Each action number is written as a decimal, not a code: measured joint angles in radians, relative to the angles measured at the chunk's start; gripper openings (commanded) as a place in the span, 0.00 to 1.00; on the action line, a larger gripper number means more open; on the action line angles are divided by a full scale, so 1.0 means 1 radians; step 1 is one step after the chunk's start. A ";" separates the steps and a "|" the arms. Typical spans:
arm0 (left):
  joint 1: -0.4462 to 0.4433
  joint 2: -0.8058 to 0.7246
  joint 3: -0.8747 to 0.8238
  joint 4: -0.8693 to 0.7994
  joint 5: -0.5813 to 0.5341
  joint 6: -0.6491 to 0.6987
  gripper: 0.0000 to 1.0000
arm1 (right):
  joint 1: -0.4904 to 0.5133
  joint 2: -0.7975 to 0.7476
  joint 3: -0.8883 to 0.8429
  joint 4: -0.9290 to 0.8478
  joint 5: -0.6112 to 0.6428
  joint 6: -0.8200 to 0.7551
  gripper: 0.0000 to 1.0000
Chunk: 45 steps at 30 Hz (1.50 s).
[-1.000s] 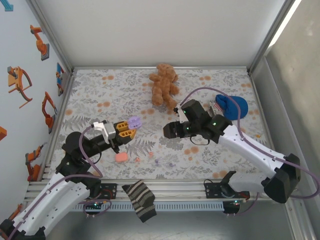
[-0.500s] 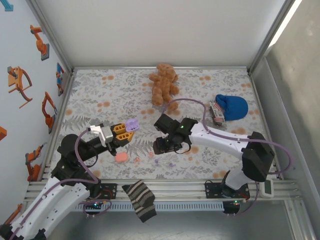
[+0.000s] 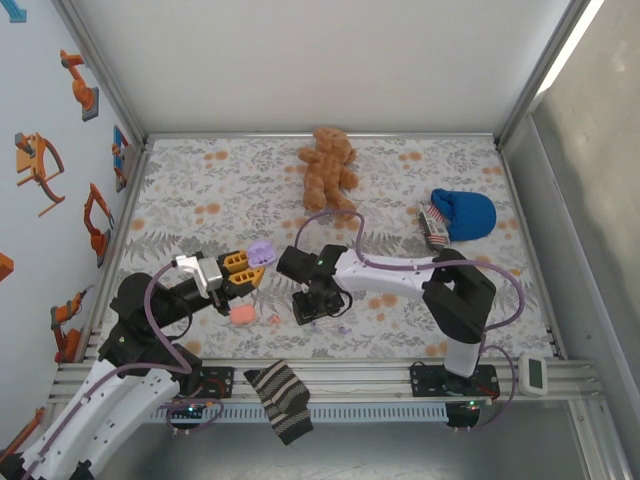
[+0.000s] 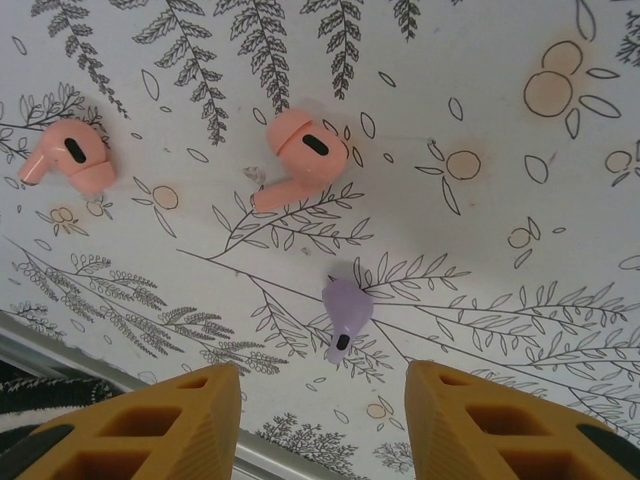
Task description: Insert wireless bluetooth earbuds into charging case
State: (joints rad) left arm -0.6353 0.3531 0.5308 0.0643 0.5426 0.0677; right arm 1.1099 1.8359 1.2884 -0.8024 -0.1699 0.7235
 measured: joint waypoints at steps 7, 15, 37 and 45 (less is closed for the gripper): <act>0.000 -0.014 0.000 -0.015 0.000 0.000 0.00 | 0.000 0.047 0.011 -0.005 0.005 -0.009 0.44; 0.000 -0.017 0.000 -0.021 0.000 0.000 0.00 | 0.000 0.098 0.035 -0.018 0.011 -0.019 0.43; 0.000 -0.024 0.000 -0.021 -0.011 0.001 0.02 | 0.003 0.161 0.085 -0.045 0.031 -0.044 0.36; 0.000 -0.024 0.000 -0.021 -0.017 0.008 0.02 | 0.013 0.167 0.091 -0.065 0.045 -0.052 0.32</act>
State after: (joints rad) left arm -0.6353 0.3294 0.5304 0.0437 0.5255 0.0757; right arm 1.1233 2.0029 1.3796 -0.8677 -0.1253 0.6712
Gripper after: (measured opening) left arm 0.204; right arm 0.317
